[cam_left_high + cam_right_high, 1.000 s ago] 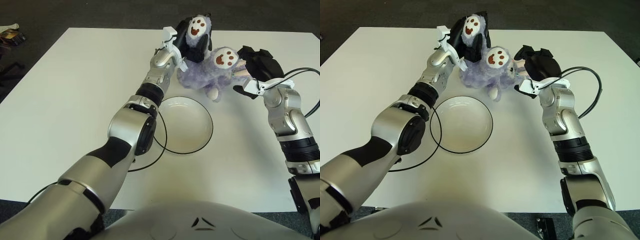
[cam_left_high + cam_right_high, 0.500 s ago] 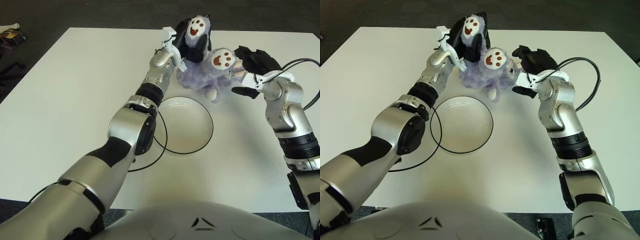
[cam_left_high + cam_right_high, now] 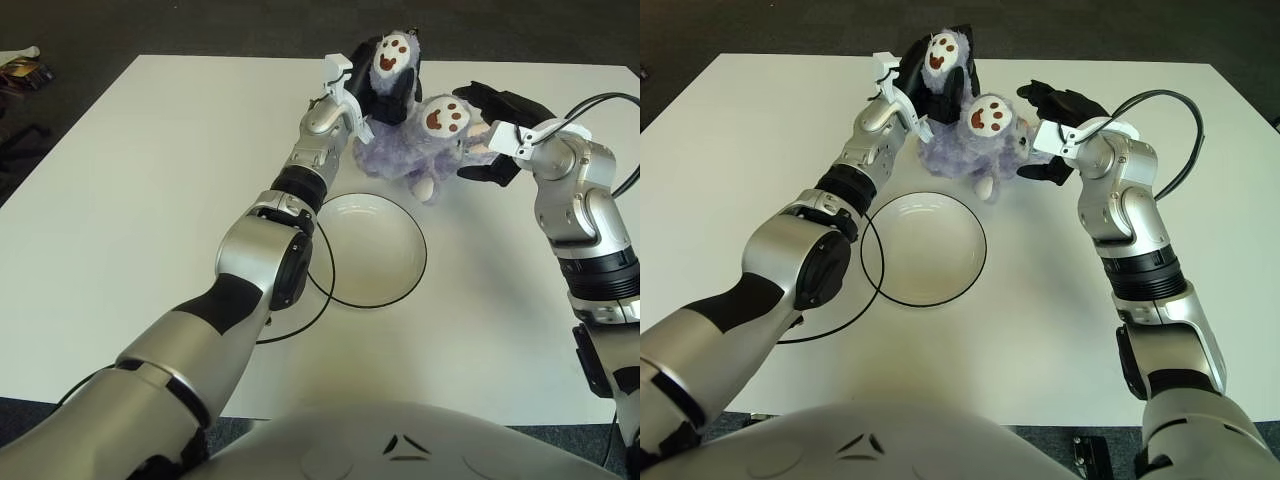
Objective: Put the doll into the plate.
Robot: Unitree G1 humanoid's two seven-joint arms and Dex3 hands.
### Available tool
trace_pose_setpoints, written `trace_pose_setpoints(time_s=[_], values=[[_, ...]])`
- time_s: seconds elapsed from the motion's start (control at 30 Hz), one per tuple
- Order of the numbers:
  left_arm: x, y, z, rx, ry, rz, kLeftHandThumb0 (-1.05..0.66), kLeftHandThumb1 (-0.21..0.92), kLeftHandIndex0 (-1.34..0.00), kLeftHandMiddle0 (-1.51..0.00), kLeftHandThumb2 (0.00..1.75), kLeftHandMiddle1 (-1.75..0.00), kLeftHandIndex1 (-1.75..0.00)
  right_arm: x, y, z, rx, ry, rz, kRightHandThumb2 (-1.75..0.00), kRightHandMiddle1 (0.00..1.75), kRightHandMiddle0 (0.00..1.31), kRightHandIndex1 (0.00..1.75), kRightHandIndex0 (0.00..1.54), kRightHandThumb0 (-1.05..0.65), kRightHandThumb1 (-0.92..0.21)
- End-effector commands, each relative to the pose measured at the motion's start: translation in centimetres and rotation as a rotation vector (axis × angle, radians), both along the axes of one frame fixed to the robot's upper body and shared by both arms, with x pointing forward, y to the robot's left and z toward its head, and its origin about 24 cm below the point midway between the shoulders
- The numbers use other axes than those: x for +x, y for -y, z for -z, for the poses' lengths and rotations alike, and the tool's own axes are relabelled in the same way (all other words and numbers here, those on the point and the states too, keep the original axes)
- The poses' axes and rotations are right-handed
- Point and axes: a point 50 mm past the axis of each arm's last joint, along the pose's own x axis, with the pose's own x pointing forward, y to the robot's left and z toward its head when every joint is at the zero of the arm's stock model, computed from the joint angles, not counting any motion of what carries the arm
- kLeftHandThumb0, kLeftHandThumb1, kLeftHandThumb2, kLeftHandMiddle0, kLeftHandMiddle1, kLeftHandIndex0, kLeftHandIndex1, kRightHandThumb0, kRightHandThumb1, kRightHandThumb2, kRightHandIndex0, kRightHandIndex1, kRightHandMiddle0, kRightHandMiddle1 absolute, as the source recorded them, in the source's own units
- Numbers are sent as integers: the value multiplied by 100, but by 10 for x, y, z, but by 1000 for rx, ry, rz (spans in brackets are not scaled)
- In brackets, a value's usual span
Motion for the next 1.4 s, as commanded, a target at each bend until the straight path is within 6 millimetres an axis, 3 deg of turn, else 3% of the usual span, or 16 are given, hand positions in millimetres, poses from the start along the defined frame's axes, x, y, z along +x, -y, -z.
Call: trace_pose_setpoints(time_s=[0.0,0.23,0.43,0.47,0.57,0.67,0.73,0.83,0.97,1.1,1.2,1.37], values=[[-11,27,-5,-45,-9,61,53,17,-102,-73,150,-175,-175,3,3,-5,50,5,-1,-105,13,0,1,0,-58,-10],[-12,28,-4,-53,-21,65,53,17,-102,-73,150,-175,-175,6,2,-9,7,-16,-19,-104,39,0,1,2,-57,-11],[-12,29,-3,-72,-32,88,53,16,-103,-73,150,-175,-175,11,0,-9,-27,-20,-50,-109,77,0,8,11,-48,-6],[-13,29,-3,-74,-33,92,53,16,-103,-73,150,-175,-175,13,0,-8,-27,-25,-57,-110,84,0,14,11,-47,-5],[-13,29,-1,-86,-42,98,53,16,-103,-74,151,-175,-175,17,0,-5,-32,-36,-78,-116,116,0,54,3,-43,-1],[-13,29,-1,-98,-50,102,53,16,-104,-74,151,-175,-175,18,0,-4,-37,-43,-87,-119,141,7,72,1,-43,0],[-14,30,-1,-106,-53,106,53,16,-104,-74,151,-175,-175,19,1,-4,-39,-52,-84,-119,149,11,78,0,-43,0],[-14,31,0,-121,-59,117,53,16,-104,-74,151,-175,-175,22,-1,-1,-38,-78,-67,-119,161,28,88,2,-46,-1],[-15,32,1,-125,-71,126,53,16,-104,-74,151,-175,-175,22,-8,-1,-39,-84,-63,-117,169,37,96,7,-49,-4],[-16,32,0,-143,-65,144,53,16,-104,-74,151,-175,-175,22,-11,-1,-77,-102,-51,-115,167,38,103,14,-52,-7],[-17,32,1,-166,-68,168,53,16,-104,-74,151,-175,-175,22,-12,-1,-125,-127,-52,-112,157,30,106,18,-55,-10],[-17,33,1,-198,-89,207,53,16,-104,-74,151,-175,-175,19,-14,-1,-110,-148,-51,-113,152,28,109,21,-52,-10]])
